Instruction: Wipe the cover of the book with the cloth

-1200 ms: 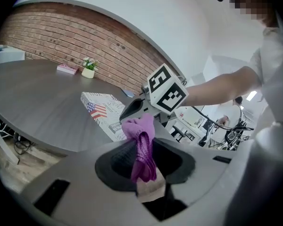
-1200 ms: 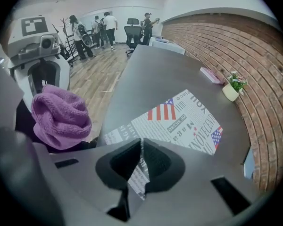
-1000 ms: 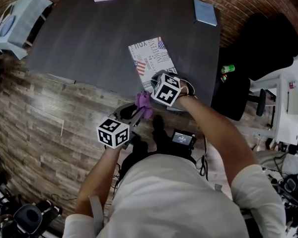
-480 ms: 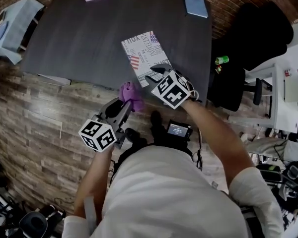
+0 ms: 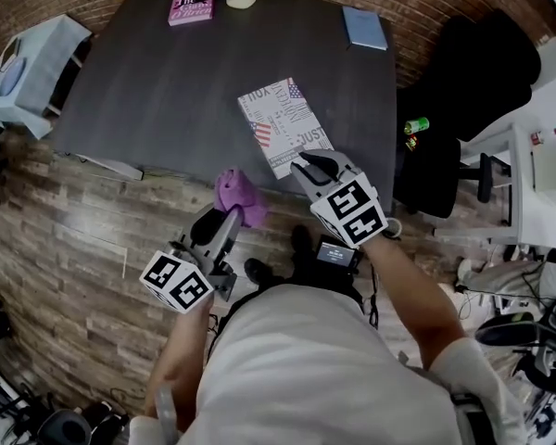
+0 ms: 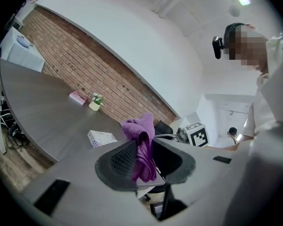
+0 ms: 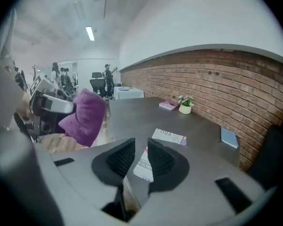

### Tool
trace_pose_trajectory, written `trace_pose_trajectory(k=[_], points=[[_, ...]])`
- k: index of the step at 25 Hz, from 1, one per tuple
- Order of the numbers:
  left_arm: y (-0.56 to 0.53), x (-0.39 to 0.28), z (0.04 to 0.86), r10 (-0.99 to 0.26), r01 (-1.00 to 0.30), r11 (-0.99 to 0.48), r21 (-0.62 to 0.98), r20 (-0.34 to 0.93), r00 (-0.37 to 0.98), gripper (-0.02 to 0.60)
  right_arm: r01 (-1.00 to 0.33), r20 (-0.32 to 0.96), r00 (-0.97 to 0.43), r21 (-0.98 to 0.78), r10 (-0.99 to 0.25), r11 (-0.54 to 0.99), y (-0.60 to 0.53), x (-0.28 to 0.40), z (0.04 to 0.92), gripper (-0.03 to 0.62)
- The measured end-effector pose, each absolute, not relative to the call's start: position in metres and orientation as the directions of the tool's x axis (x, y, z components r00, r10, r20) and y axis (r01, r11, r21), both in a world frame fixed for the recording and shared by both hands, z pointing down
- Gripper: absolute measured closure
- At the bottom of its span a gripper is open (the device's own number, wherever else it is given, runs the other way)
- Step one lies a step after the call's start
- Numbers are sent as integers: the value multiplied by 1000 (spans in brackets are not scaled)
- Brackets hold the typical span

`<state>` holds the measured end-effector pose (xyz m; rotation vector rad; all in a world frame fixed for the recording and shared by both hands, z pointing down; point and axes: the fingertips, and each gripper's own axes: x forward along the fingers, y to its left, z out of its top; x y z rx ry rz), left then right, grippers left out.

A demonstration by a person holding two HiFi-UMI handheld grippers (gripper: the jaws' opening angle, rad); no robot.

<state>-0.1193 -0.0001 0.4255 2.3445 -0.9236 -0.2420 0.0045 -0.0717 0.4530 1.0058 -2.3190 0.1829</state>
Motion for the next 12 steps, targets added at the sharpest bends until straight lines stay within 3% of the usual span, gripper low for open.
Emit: trace_pose_trajectory(k=[12], points=[[33,-140,383,-691,-549,-607,575,-41,721,470,-764,445,-573,13,-688,645,-23,21,399,572]])
